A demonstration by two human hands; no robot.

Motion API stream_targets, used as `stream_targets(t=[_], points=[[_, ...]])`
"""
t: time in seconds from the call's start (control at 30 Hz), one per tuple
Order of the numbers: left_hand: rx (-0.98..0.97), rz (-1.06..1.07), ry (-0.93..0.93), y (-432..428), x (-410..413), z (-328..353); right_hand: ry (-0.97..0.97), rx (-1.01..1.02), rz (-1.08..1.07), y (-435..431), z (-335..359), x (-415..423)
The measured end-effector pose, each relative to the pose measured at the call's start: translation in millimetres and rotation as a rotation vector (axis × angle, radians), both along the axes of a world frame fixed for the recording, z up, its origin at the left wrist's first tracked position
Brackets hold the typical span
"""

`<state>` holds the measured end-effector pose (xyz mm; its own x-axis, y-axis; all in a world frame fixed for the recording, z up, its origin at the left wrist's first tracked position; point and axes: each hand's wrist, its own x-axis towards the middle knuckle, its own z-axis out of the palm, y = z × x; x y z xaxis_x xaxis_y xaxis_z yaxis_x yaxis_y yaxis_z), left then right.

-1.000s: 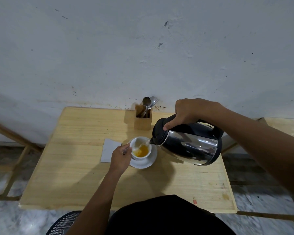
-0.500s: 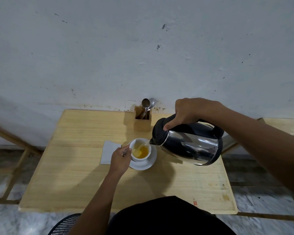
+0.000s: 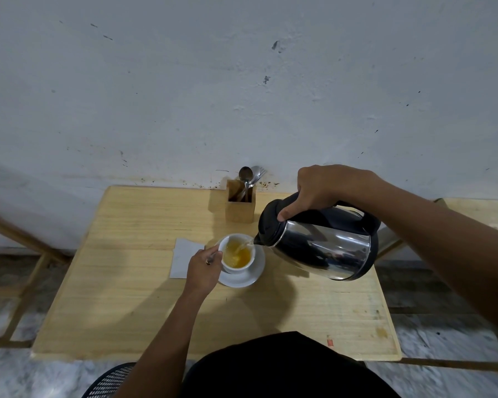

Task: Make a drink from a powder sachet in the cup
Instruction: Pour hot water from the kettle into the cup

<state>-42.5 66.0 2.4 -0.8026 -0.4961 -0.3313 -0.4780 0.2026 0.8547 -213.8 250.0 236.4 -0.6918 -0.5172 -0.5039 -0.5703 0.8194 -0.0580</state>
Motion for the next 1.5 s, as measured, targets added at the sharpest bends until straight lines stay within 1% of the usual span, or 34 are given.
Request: stream_targets(t=[0.3, 1.17, 1.27, 1.4, 1.5], points=[[-0.023, -0.013, 0.006, -0.5, -0.1, -0.6, 0.005, -0.006, -0.005, 1.6, 4.8, 0.0], [0.016, 0.001, 0.0, 0.4, 1.2, 5.3, 0.002, -0.064, -0.017, 14.2, -5.2, -2.7], [0.018, 0.003, -0.005, 1.2, 1.1, 7.1, -0.004, -0.1, -0.041, 23.0, -7.2, -6.9], [0.005, 0.011, -0.008, 1.3, 0.0, 7.2, -0.026, -0.195, -0.128, 40.5, -13.0, -14.9], [0.009, 0.03, -0.014, 2.7, -0.9, 8.8, -0.07, -0.34, -0.213, 59.9, -19.5, -20.5]])
